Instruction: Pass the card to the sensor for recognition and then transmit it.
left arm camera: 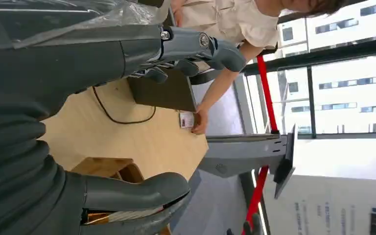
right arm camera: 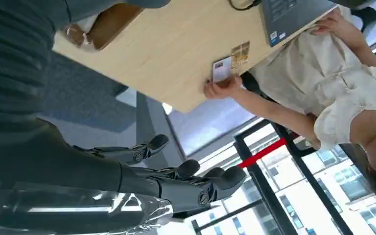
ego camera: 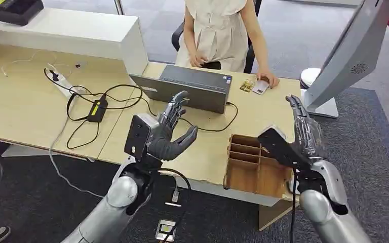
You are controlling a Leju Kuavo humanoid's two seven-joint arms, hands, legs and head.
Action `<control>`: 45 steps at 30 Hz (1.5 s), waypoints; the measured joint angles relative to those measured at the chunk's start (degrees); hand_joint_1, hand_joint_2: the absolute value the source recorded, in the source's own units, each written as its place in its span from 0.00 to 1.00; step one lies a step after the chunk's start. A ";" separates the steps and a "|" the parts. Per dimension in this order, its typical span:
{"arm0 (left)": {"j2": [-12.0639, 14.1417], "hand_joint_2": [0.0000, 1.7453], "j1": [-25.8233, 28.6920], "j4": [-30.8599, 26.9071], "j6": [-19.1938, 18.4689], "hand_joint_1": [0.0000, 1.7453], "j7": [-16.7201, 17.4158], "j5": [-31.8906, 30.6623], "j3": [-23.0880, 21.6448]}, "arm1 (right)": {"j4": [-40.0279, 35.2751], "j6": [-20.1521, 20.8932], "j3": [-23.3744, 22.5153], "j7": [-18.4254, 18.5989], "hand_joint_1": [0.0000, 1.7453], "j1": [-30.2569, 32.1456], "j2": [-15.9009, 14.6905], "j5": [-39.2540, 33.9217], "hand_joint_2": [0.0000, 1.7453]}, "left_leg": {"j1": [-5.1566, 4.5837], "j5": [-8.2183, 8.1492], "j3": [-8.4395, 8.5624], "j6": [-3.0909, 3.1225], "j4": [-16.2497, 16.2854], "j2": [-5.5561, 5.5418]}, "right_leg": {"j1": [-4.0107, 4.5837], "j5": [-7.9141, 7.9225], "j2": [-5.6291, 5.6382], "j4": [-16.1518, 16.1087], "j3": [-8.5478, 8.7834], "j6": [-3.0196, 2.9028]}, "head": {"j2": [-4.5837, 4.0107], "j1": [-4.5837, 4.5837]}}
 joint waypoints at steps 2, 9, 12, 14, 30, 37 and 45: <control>0.00 1.00 0.00 0.00 -0.24 0.00 -0.11 0.02 0.02 | -1.24 1.59 0.00 0.57 0.00 0.97 -0.59 2.63 1.00 | 0.00 0.00 -0.01 0.00 0.00 0.00 | 0.00 0.00 0.00 0.00 -0.01 0.00 | 0.00 0.00; 0.00 1.00 0.00 0.00 -0.96 0.00 -0.28 0.18 0.26 | -3.77 4.95 0.24 2.12 0.00 3.00 -1.53 9.47 1.00 | 0.00 0.00 -0.02 0.00 -0.01 -0.01 | 0.00 -0.01 0.00 0.00 -0.01 0.00 | 0.00 0.00; -0.09 1.00 0.00 0.00 -1.18 0.00 -0.26 0.02 0.31 | -3.75 5.28 0.35 2.52 0.00 3.46 -1.62 11.13 1.00 | 0.00 0.00 -0.03 0.00 -0.02 0.00 | 0.00 -0.01 0.00 0.00 0.00 0.00 | 0.00 0.00; -0.11 1.00 -0.02 0.00 -1.29 0.00 -0.26 -0.04 0.33 | -3.60 5.26 0.44 2.60 0.00 3.51 -1.60 11.46 1.00 | 0.00 0.00 -0.03 0.00 -0.02 0.00 | 0.00 -0.01 0.00 0.00 0.00 0.00 | 0.00 -0.02; -0.28 1.00 -0.01 -0.37 -1.25 0.00 0.46 -0.63 1.31 | -1.67 8.56 2.21 2.95 0.00 3.58 -0.75 11.56 1.00 | 0.00 0.00 -0.04 0.00 -0.02 -0.01 | 0.00 -0.01 0.00 0.00 0.00 0.00 | 0.00 0.00; -0.28 1.00 0.17 -0.90 -1.09 0.00 0.81 -0.61 1.40 | -0.54 9.63 3.23 3.39 0.00 3.91 0.06 11.08 1.00 | 0.00 0.00 -0.04 0.00 -0.03 -0.01 | 0.00 -0.01 -0.01 0.01 -0.01 0.00 | 0.00 -0.02; -0.28 1.00 0.69 -1.33 -1.09 0.00 0.87 -1.00 1.51 | 1.10 8.54 4.37 3.28 0.00 4.03 0.61 11.08 1.00 | 0.00 0.00 -0.04 0.00 -0.03 -0.01 | 0.00 -0.01 -0.01 0.00 0.00 0.00 | 0.00 -0.02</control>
